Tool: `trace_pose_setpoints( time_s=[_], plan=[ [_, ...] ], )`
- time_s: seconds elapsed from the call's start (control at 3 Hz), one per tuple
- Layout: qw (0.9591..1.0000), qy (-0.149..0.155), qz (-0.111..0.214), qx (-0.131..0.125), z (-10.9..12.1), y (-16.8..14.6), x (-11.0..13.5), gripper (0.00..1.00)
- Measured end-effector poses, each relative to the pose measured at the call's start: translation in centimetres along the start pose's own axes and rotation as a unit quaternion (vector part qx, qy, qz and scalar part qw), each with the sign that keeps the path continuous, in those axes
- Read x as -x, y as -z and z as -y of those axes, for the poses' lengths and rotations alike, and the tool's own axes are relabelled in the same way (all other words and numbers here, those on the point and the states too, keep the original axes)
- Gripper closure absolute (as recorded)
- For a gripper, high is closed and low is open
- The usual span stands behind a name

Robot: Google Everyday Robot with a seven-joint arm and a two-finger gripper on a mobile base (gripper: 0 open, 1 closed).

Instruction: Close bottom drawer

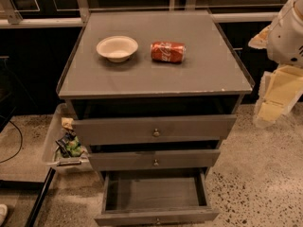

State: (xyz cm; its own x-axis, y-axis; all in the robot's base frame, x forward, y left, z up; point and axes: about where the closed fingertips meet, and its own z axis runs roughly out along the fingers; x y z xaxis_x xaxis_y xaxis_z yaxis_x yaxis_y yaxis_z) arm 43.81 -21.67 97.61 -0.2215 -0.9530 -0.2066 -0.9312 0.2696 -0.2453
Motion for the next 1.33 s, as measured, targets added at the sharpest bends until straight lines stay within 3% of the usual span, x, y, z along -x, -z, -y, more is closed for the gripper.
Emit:
trace_pose_setpoints(
  time_s=[0.33,0.67,1.33],
  plan=[
    [1.0,0.0,0.001,-0.002,-0.2,-0.4,-0.2,0.0],
    [0.9999,0.002,0.015,0.009,-1.5,-2.9,-1.6,0.0],
    [0.9977,0.017,0.057,0.034,-5.9,-10.3,-5.7,0.0]
  ],
)
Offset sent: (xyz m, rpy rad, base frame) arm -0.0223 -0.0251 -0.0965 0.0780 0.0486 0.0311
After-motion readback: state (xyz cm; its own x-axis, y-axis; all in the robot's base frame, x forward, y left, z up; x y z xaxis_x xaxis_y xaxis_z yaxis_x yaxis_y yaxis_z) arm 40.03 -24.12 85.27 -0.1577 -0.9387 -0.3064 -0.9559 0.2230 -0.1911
